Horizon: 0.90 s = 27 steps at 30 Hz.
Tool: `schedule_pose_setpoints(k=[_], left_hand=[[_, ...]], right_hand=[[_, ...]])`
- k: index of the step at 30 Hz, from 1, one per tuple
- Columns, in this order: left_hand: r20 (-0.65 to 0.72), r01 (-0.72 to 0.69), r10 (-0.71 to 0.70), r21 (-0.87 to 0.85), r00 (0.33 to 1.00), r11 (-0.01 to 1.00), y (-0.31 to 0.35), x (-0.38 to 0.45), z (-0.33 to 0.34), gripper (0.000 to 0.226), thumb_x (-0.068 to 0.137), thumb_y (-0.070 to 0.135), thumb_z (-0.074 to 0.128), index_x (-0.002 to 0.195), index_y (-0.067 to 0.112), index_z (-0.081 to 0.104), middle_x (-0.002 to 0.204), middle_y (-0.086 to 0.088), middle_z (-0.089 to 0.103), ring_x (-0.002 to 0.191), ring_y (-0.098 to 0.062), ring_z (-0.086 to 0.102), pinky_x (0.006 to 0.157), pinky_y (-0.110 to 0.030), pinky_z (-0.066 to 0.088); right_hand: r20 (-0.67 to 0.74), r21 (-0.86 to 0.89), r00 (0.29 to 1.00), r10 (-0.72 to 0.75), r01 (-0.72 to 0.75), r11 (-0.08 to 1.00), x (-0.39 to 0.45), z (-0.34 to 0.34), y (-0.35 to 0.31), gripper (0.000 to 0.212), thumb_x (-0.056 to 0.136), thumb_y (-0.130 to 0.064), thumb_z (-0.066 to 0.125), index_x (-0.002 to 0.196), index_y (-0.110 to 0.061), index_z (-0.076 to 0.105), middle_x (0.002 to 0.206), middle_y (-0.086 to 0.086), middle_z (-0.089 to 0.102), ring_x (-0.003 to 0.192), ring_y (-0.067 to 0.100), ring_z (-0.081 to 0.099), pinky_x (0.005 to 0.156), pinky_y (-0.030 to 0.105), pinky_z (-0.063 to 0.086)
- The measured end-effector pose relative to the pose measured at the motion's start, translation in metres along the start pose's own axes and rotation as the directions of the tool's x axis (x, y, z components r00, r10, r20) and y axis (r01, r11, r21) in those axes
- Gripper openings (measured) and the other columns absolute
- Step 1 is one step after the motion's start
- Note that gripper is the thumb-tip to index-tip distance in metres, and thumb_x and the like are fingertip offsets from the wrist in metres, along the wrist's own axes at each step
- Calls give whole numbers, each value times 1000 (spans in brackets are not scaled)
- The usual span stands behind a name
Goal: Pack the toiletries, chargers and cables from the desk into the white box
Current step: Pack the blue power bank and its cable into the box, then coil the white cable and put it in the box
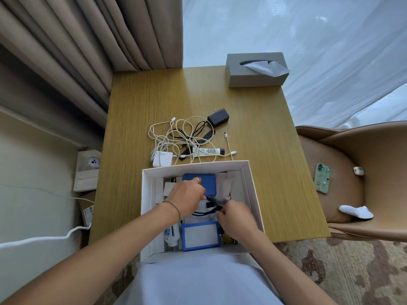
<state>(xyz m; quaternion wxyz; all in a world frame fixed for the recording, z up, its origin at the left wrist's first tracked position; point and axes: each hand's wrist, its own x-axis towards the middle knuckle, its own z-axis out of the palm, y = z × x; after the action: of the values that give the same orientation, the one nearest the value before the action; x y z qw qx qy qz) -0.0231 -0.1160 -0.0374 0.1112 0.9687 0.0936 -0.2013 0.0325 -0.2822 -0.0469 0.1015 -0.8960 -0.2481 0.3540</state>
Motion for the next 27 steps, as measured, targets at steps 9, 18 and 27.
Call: schedule_pose_setpoints(k=[9,18,27], left_hand=[[-46,-68,72,76,996,995,8,-6,22,21,97,8,49,100,12,69,97,-6,61,81,-25,64,65,-32,47],[-270,-171,122,-167,955,971,-7,-31,5,27,100,24,45,112,19,69,102,2,68,92,-18,63,80,-35,53],[-541,-154,-101,-405,835,901,-51,-25,-51,16,94,13,61,101,19,74,94,8,71,88,-9,63,74,-25,54]], right_hand=[[16,-297,999,-45,48,954,4,9,1,24,103,-23,47,98,-13,67,97,9,72,88,28,69,61,29,41],[-299,-42,932,-204,201,979,3,-63,-33,27,99,-32,54,81,-19,70,66,-5,66,58,17,61,55,34,53],[-358,17,917,-175,193,981,73,-127,-75,22,97,-25,55,100,-17,75,80,0,73,61,17,63,55,30,53]])
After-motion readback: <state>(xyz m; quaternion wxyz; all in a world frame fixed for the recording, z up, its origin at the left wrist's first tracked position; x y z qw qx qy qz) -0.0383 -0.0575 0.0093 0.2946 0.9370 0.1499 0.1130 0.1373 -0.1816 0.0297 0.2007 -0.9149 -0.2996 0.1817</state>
